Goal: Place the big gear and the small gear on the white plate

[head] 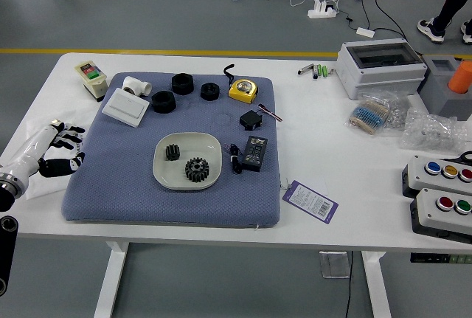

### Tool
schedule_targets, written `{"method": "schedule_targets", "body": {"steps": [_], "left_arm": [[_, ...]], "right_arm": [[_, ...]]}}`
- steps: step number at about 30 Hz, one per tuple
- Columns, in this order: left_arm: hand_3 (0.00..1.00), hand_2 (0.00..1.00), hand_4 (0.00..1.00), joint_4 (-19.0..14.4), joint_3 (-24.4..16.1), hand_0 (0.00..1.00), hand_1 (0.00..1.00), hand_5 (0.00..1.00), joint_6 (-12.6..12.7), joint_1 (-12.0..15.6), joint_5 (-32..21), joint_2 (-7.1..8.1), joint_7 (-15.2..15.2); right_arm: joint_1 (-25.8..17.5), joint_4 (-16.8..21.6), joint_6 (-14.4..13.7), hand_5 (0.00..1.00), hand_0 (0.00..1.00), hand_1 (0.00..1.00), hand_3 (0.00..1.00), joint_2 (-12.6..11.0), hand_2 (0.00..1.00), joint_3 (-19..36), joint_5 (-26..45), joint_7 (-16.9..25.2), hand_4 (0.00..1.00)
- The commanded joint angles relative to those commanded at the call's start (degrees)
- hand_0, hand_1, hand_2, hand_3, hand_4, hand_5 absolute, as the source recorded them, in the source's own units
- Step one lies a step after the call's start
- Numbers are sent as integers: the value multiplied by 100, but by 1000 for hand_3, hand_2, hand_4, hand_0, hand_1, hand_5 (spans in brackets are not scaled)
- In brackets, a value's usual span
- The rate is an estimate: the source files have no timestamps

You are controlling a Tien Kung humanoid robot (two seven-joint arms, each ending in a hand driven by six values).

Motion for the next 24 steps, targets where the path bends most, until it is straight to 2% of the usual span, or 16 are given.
{"method": "schedule_targets", "body": {"steps": [16, 17, 20, 22, 24], "left_arm": [[848, 795, 755, 75, -31, 910, 743, 2, -61, -11, 0, -17, -40], [856, 795, 755, 81, -34, 845, 756, 2, -60, -7, 0, -18, -48], [856, 795, 755, 92, -36, 845, 756, 2, -41, 7, 0, -26, -78], [856, 795, 755, 107, -23, 845, 756, 2, -3, 3, 0, -30, -81], [859, 792, 794, 149, -12, 808, 749, 40, 155, -1, 0, -33, -107]], "right_arm": [[18, -2, -25, 680, 703, 714, 573, -10, 746, 19, 3, -2, 800], [19, -2, -26, 680, 703, 714, 573, -10, 746, 22, 2, -1, 800], [20, -1, -28, 680, 703, 714, 573, -14, 746, 23, 1, 1, 800], [23, -1, -29, 680, 703, 714, 573, -16, 746, 25, -2, 2, 800], [26, -1, -30, 679, 704, 714, 573, -16, 746, 26, 2, 3, 801]]}}
